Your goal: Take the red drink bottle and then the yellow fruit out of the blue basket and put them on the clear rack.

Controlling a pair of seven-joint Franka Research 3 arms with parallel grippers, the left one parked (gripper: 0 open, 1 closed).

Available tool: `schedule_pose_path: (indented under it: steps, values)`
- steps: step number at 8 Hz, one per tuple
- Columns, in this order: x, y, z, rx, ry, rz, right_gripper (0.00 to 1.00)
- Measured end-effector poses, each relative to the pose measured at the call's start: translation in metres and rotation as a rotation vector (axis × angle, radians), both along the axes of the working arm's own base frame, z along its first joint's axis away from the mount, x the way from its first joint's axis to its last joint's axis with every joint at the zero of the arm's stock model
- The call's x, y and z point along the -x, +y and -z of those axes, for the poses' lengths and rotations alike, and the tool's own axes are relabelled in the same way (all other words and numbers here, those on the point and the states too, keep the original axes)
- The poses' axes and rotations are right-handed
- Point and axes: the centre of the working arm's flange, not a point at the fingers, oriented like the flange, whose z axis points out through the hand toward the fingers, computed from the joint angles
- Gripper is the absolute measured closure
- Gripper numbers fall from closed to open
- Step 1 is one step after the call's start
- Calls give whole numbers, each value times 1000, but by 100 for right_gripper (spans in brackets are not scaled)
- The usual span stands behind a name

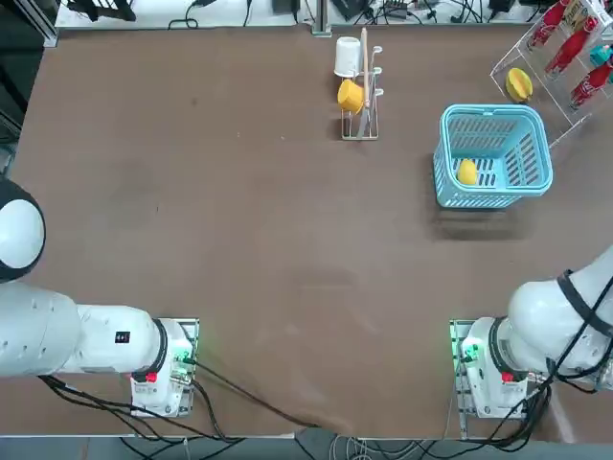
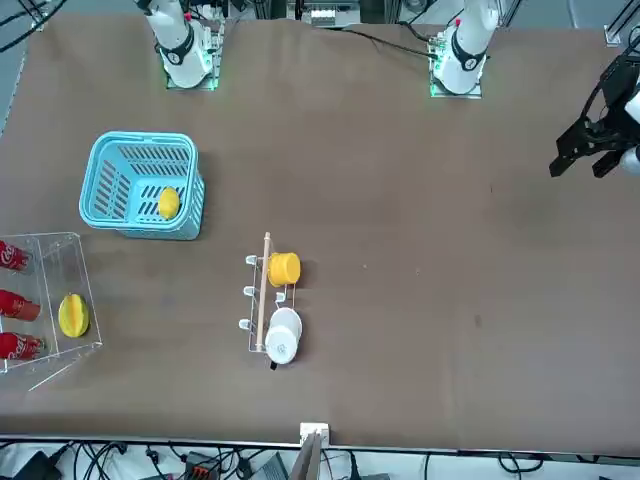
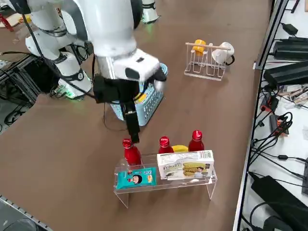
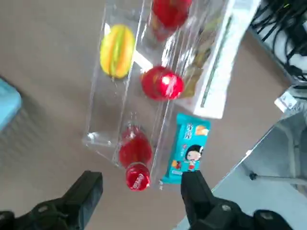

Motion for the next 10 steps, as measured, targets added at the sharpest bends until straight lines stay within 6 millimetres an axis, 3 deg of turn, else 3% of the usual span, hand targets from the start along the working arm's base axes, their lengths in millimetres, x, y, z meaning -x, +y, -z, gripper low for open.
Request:
schedule_pose_path:
  steps: [2,3,4,6,7,10]
  values:
    - [21,38,-55,-102,15,139,0]
    - [32,79,-80,-127,44,207,0]
    - [36,108,-86,-135,50,252,0]
    - [53,176,-68,-140,51,377,0]
    - [77,235,-33,-141,38,469,0]
    - [118,272,26,-132,83,532,0]
